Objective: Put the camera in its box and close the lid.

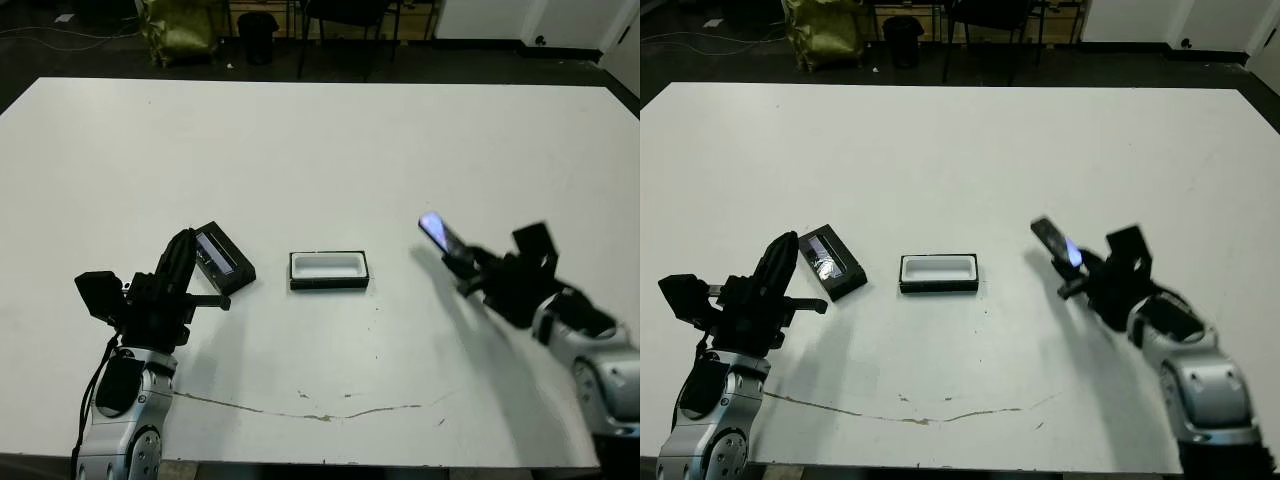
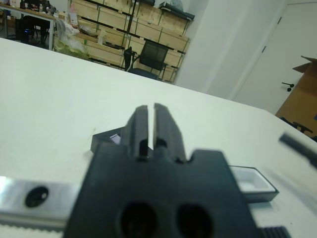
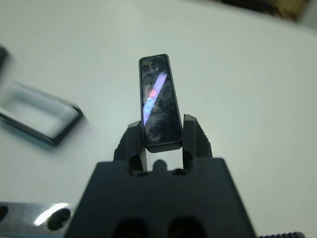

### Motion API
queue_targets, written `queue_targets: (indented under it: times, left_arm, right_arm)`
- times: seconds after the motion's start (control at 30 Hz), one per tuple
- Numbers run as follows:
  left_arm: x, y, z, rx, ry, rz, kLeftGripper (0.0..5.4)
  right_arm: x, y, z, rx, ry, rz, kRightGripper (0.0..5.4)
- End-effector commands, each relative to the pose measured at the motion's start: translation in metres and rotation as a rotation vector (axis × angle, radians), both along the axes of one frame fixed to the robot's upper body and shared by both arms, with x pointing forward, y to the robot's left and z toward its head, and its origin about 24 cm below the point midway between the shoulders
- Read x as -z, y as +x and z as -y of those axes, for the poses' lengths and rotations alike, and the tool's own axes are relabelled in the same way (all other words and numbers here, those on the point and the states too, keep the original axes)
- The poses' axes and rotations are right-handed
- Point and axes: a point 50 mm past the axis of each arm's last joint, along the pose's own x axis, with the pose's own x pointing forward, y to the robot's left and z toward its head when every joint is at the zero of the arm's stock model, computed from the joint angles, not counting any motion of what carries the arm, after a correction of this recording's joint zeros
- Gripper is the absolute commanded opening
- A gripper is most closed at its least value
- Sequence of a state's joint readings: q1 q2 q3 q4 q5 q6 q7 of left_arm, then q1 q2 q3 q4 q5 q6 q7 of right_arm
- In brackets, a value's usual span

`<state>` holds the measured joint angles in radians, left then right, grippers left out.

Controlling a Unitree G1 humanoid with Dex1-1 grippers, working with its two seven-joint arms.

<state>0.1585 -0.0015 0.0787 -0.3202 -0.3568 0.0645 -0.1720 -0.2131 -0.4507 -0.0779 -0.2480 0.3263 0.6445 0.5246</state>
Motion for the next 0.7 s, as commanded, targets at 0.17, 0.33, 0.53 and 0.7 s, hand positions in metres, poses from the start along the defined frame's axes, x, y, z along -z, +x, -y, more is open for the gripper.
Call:
queue_targets:
  times: [0.17,0.33,0.53,0.7]
  left_arm:
    - [0.004,-0.001,0.000,-0.004,0.011,-0.025,0.00]
    - [0.005,-0.001,0.000,-0.005,0.004,-0.027,0.00]
    - [0.005,-0.003,0.000,-0.012,0.006,-0.033,0.00]
    - [0.006,-0.003,0.000,-0.012,-0.001,-0.038,0.00]
  right_arm:
    - [-0.044,0.026,-0.015,-0.281,-0.038,0.137,0.38]
    - [-0.055,0.043,-0.029,-0.419,-0.064,0.153,0.38]
    - [-0.057,0.055,-0.046,-0.614,-0.167,0.093,0.38]
    - [-0.047,0.065,-0.058,-0.741,-0.249,0.005,0.38]
